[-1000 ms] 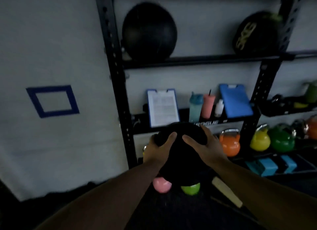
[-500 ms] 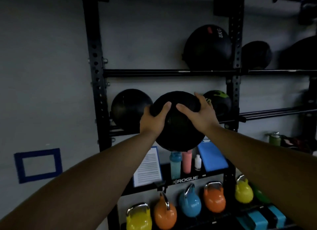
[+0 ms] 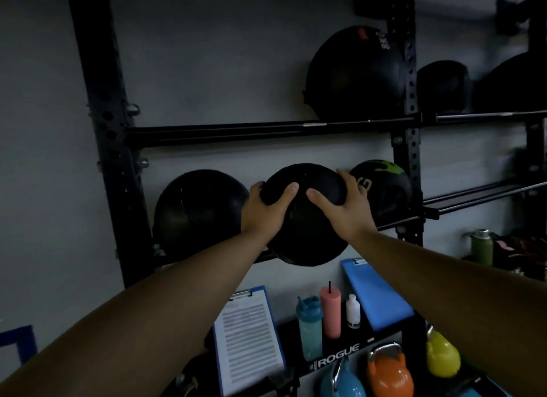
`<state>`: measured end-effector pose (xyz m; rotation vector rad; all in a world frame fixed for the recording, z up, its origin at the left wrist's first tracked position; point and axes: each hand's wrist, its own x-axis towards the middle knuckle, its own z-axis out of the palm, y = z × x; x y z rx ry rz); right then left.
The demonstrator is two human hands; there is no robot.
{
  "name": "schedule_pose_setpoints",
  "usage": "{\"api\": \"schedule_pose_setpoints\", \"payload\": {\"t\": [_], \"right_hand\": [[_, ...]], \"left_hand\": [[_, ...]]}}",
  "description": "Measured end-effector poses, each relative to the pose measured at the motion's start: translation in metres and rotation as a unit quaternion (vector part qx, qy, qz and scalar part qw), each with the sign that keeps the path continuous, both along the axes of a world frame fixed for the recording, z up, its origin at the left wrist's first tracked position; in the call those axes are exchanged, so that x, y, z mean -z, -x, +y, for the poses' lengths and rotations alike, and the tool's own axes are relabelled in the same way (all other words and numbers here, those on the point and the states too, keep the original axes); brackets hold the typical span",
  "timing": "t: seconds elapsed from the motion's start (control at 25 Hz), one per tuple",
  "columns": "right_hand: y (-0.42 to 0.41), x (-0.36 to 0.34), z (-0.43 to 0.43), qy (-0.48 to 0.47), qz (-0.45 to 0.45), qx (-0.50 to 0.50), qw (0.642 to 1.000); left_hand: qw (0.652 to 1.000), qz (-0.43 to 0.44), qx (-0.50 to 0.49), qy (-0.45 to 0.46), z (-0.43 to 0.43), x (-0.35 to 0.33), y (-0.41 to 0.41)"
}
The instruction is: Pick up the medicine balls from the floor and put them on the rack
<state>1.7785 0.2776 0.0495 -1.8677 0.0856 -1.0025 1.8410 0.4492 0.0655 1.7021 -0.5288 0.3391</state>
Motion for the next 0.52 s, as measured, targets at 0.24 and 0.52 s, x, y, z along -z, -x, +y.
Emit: {"api": "schedule_pose_setpoints", "payload": {"t": [0.24,0.52], "right_hand": [[-0.120,-0.001,-0.036,0.011,0.018,-0.009,1.000],[-0.296,0.028,-0.088,-0.008,0.082,-0.065,0.994]], "left_hand": [[0.999,0.023,-0.023,-0.002,-0.038,0.006,-0.113],[0.949,0.004,-0.186,-0.254,-0.106,0.048,-0.231]]}}
